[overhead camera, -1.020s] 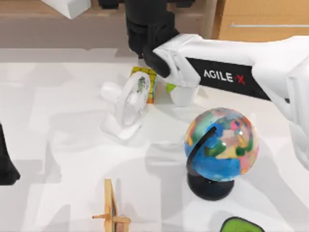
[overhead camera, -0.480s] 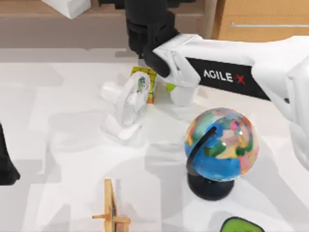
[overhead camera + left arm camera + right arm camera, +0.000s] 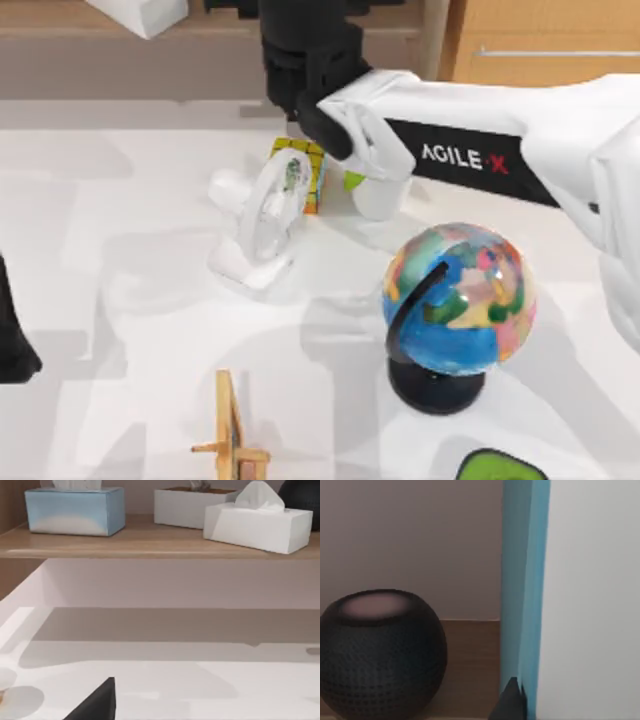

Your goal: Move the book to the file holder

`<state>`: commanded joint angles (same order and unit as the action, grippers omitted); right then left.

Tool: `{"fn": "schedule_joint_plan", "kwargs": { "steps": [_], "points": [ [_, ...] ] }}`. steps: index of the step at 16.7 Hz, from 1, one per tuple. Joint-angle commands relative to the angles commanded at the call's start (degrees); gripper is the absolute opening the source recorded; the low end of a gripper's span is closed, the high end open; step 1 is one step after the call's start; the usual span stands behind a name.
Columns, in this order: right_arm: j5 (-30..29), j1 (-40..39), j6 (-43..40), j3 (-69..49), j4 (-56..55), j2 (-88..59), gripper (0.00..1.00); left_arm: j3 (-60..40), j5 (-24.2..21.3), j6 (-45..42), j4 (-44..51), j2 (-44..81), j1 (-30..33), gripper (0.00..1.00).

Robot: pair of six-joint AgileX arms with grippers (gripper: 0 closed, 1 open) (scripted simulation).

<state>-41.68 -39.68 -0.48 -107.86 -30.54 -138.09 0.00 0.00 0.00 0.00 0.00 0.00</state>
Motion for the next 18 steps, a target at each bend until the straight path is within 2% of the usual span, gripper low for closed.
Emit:
{"fn": "schedule_joint_plan", "kwargs": {
  "steps": [14,18],
  "points": [
    [0.1,-0.2,0.2,-1.5,2.6,0.8,0.0,0.0,0.0,0.0,0.0,0.0,0.0,1.0],
    [0.7,-0.8,2.6,3.0,3.0,5.3,0.0,0.0,0.0,0.0,0.0,0.0,0.0,1.0]
  ]
}}
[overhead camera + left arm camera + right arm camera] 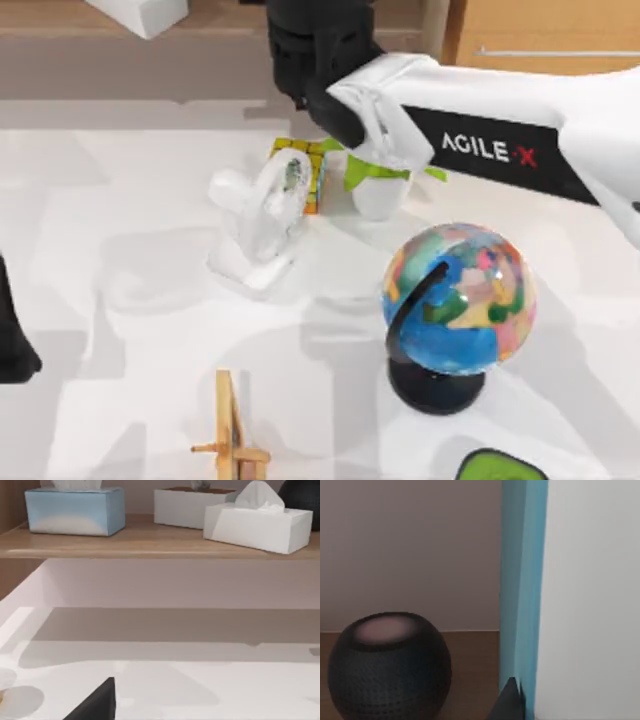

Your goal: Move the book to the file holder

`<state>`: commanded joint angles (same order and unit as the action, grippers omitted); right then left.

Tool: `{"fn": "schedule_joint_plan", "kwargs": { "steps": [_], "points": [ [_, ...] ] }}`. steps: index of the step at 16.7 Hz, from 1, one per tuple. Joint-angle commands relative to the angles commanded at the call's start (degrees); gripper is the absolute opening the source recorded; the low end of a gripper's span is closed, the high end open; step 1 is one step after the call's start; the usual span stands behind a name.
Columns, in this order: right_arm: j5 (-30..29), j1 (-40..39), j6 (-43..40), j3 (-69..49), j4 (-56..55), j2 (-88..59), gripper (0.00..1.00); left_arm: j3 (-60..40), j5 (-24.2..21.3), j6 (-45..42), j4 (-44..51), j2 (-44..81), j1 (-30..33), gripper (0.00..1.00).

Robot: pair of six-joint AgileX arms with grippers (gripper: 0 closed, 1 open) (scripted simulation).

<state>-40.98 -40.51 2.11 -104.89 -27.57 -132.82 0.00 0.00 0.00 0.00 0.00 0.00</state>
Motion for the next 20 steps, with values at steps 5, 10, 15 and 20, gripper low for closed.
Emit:
{"fn": "schedule_joint_plan", "kwargs": {
  "steps": [5,10,15,20],
  "points": [
    [2.7,-3.0,8.8,16.8,1.5,13.3,0.0,0.0,0.0,0.0,0.0,0.0,0.0,1.0],
    [7.3,-4.7,21.5,37.5,2.2,31.6,0.0,0.0,0.0,0.0,0.0,0.0,0.0,1.0],
    [13.8,0.0,36.0,55.7,1.6,48.2,0.0,0.0,0.0,0.0,0.0,0.0,0.0,1.0],
    [22.6,14.5,50.6,67.9,0.5,55.3,0.0,0.0,0.0,0.0,0.0,0.0,0.0,1.0]
  ]
}}
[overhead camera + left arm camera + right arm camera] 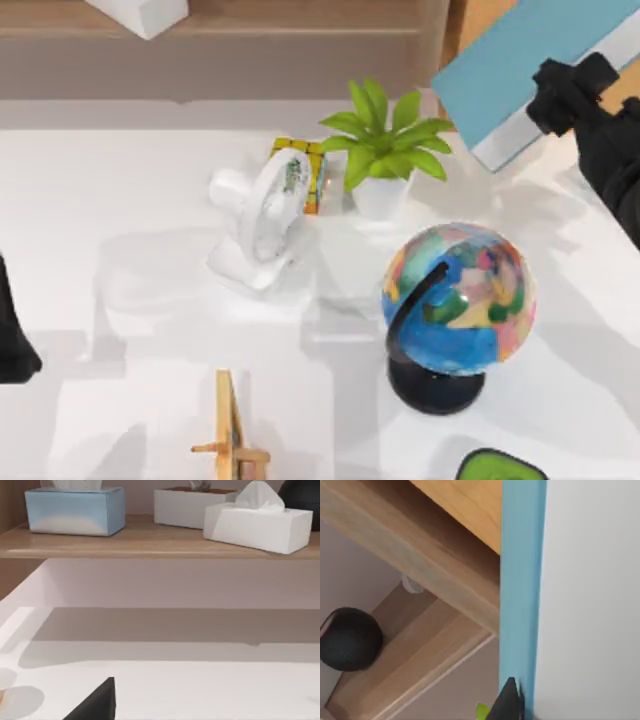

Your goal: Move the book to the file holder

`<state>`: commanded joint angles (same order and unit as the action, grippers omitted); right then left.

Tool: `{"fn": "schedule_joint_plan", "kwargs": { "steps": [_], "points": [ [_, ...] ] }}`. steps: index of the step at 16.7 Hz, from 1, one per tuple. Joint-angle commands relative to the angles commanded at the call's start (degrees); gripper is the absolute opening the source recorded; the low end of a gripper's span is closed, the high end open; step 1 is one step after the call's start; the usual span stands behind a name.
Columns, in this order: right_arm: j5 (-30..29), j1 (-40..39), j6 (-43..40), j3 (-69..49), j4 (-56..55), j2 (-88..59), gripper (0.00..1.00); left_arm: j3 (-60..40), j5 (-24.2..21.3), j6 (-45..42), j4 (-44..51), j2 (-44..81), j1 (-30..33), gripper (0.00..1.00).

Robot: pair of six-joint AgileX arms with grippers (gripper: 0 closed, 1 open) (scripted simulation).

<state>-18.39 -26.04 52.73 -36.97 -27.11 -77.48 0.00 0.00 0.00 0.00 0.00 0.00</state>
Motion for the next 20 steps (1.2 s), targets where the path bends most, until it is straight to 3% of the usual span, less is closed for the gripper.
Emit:
{"fn": "schedule_joint_plan", "kwargs": {
  "steps": [6,12,16,20],
  "points": [
    [13.5,24.5,15.2,5.1,-2.6,-3.6,0.0,0.0,0.0,0.0,0.0,0.0,0.0,1.0],
    [28.7,45.8,25.5,-1.6,-7.7,-13.6,0.0,0.0,0.0,0.0,0.0,0.0,0.0,1.0],
    [38.2,52.9,29.1,-8.6,-10.9,-22.7,0.0,0.0,0.0,0.0,0.0,0.0,0.0,1.0],
    [44.2,55.7,30.4,-13.7,-12.7,-29.4,0.0,0.0,0.0,0.0,0.0,0.0,0.0,1.0]
  ]
}}
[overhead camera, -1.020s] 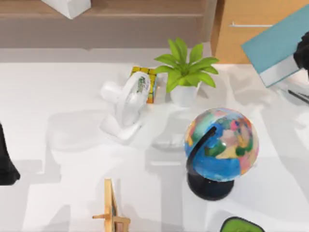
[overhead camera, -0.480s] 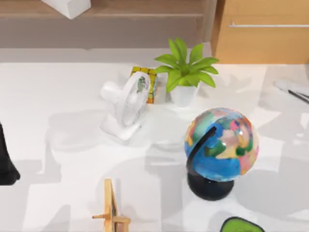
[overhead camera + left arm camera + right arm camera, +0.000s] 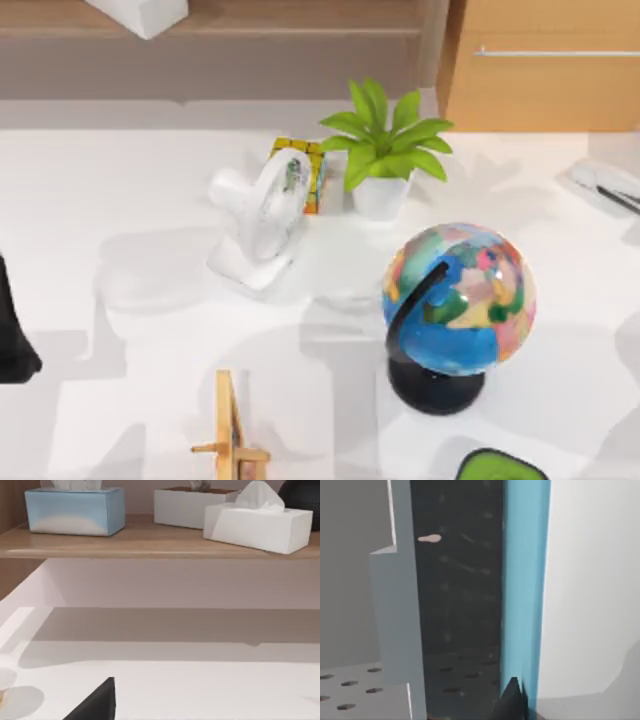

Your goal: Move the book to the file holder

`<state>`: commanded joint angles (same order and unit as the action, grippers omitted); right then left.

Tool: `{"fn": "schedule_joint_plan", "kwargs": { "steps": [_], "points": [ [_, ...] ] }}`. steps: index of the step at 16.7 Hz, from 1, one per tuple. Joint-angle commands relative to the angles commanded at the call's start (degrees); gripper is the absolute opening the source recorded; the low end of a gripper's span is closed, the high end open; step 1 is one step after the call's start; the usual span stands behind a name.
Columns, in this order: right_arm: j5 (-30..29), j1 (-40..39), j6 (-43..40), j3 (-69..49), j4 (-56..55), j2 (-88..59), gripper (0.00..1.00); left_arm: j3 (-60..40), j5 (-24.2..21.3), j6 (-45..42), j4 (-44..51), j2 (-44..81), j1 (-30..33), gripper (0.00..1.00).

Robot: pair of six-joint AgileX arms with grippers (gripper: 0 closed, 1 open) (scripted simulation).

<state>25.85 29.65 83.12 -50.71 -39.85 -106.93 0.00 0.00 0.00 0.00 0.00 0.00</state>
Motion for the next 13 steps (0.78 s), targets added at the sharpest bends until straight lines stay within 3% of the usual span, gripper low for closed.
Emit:
{"fn": "schedule_joint_plan", "kwargs": {
  "steps": [13],
  "points": [
    [-0.6,-1.1,0.5,-4.8,0.1,-3.8,0.0,0.0,0.0,0.0,0.0,0.0,0.0,1.0]
  ]
}}
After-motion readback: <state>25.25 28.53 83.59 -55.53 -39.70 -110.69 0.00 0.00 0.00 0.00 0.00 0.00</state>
